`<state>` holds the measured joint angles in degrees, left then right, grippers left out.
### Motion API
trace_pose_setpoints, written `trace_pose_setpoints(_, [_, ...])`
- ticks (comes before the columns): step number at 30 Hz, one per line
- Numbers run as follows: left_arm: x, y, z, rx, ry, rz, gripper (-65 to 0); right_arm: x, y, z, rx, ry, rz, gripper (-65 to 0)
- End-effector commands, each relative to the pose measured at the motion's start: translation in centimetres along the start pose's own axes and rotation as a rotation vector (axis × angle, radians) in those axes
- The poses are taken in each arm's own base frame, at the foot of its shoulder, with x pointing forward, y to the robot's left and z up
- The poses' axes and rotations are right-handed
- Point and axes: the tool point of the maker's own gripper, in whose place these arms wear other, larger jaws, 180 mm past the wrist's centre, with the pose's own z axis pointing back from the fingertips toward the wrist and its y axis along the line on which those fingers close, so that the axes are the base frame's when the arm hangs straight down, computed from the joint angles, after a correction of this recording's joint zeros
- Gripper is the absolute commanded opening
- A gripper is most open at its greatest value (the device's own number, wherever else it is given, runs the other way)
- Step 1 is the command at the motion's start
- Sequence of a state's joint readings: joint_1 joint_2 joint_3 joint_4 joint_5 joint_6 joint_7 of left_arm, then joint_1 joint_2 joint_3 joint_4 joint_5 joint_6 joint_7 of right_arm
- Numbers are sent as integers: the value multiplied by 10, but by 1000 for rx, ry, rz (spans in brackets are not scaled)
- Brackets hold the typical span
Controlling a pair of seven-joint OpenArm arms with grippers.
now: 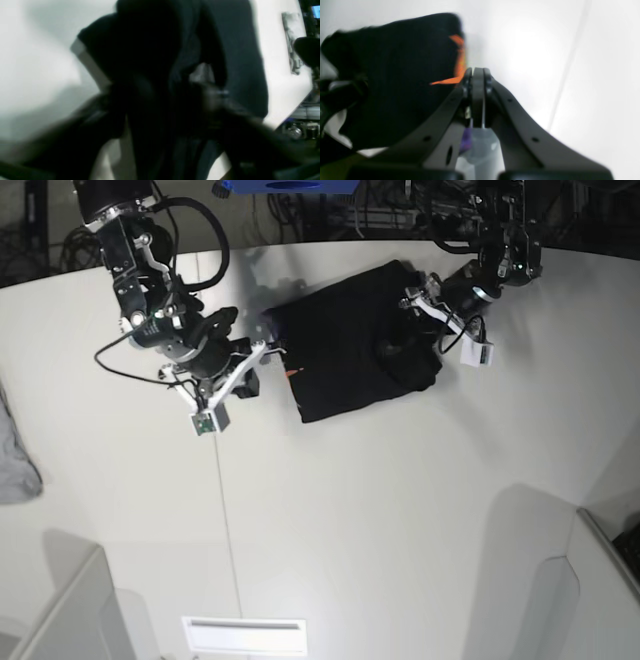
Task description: Fold the T-shirt properly
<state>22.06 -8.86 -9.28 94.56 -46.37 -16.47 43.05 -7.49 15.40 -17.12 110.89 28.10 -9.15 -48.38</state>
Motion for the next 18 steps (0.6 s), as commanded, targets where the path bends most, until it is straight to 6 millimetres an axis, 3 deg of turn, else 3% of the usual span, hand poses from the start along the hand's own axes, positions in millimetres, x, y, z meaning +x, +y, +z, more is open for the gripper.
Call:
trace_pose_setpoints(1, [-7,4,2,21,33,-13,-457,15,-4,5,-6,-52,6,-650])
trace_pose_setpoints(4, [-7,5,2,27,35,-22,-640,13,-20,9,-43,-56,-27,-650])
trace_pose_setpoints(11, [3,8,4,32,35,-56,-650,-2,-52,21,-125,-78,-103,-650])
trace_pose_setpoints(18, [17,19,8,58,221,-232,-650,-24,-66,29,-168,-64,-144,-650])
